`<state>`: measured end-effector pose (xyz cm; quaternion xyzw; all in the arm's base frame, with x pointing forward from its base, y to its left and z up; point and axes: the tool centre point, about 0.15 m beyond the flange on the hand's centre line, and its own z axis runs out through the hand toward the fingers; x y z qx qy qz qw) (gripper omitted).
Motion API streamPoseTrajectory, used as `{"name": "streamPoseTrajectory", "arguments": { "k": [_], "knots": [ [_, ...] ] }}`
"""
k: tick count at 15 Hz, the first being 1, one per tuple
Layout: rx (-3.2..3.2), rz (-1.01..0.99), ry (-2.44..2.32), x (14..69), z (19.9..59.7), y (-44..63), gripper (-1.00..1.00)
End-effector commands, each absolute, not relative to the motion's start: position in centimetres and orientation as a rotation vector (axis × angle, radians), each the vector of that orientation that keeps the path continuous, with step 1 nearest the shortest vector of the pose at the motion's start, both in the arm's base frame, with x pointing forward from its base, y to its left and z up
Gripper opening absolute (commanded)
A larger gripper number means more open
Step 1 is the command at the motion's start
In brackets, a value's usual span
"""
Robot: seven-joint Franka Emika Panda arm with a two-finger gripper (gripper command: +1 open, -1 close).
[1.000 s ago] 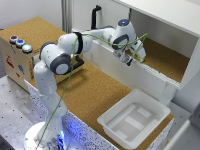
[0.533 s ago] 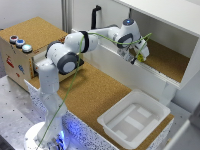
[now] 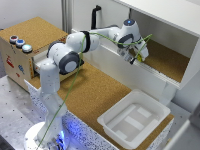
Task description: Put the yellow object on the table
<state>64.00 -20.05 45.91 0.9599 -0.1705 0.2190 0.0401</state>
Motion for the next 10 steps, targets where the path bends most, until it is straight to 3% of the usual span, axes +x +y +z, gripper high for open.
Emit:
{"name": "streamPoseTrajectory", "arguments": {
  "k": [1, 5, 10],
  "knots": [
    [2.950, 0.618, -0.555, 63.1, 46.6, -20.8, -1.00],
    [2.960, 0.730, -0.427, 59.3, 48.2, -18.2, -1.00],
    [3.042, 0.682, -0.339, 51.5, 46.2, -14.4, -1.00]
  ]
}}
